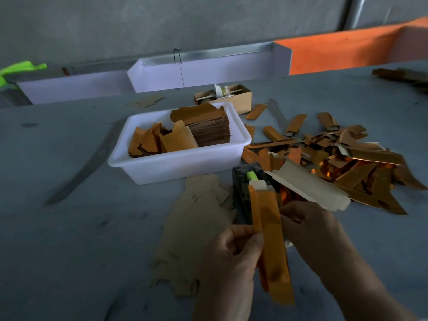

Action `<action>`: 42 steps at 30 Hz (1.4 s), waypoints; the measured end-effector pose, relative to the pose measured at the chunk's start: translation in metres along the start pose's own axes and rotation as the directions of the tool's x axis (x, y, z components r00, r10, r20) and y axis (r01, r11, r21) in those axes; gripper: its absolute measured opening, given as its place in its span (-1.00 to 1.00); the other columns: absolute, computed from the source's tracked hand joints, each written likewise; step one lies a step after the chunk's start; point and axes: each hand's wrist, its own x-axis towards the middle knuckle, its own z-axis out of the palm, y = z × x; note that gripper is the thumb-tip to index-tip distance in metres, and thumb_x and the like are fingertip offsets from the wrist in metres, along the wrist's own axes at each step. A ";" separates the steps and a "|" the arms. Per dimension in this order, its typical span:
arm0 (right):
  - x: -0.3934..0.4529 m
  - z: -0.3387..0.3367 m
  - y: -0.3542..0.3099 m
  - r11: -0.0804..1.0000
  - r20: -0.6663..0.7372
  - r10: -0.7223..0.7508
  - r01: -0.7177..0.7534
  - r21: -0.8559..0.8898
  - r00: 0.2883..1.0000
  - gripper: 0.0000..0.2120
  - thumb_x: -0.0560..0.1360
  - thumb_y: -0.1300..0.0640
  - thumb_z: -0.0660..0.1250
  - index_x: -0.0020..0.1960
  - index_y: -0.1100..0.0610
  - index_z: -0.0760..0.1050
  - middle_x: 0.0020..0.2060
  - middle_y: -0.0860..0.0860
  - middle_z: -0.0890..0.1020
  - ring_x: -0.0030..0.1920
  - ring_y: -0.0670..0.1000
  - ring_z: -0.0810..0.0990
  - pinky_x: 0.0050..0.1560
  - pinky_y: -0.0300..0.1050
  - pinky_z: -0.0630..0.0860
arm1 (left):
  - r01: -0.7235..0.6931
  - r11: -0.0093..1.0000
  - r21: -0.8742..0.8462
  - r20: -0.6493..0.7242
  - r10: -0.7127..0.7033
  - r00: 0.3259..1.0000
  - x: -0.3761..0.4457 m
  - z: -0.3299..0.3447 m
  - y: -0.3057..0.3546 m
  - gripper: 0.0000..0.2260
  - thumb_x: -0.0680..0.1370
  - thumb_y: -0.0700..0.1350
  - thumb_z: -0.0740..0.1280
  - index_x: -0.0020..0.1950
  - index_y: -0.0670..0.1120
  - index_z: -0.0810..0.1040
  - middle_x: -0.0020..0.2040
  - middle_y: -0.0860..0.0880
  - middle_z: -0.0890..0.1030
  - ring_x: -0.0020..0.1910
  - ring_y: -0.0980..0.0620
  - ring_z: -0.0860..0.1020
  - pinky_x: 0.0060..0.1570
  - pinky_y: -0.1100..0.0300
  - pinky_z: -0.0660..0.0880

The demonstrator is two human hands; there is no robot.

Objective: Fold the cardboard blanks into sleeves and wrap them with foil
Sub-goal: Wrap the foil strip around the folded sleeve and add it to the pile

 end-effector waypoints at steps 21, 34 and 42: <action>-0.022 0.008 0.009 1.000 -0.206 -0.027 0.027 -0.004 0.978 -0.86 0.43 0.13 0.40 -0.30 0.05 0.53 0.10 -0.09 0.45 0.02 -0.06 0.50 -0.12 -0.25 0.44 | -0.074 0.976 -0.206 0.080 0.092 0.992 0.007 0.000 0.007 -0.88 0.40 -0.15 0.38 -0.32 -0.02 0.67 -0.31 -0.04 0.65 -0.33 0.08 0.61 -0.30 0.22 0.52; -0.023 0.010 0.003 0.922 -0.242 -0.257 0.162 -0.351 0.936 -0.96 0.40 0.26 0.40 -0.19 0.24 0.62 0.01 0.12 0.57 0.03 0.15 0.50 -0.04 0.07 0.52 | -0.209 0.926 0.315 0.150 0.169 0.974 0.015 0.013 0.021 -0.90 0.56 -0.05 0.30 -0.13 0.07 0.58 -0.25 0.02 0.63 -0.36 0.17 0.57 -0.35 0.30 0.54; -0.020 0.007 0.003 0.876 -0.179 -0.288 0.183 -0.447 0.941 -0.97 0.42 0.25 0.40 -0.14 0.19 0.60 -0.03 0.06 0.56 0.02 0.06 0.49 -0.05 -0.19 0.46 | -0.314 0.759 0.570 0.163 0.269 0.949 0.015 0.018 0.025 -0.92 0.58 0.00 0.24 -0.06 0.09 0.52 -0.28 0.10 0.54 -0.32 0.18 0.55 -0.36 0.37 0.47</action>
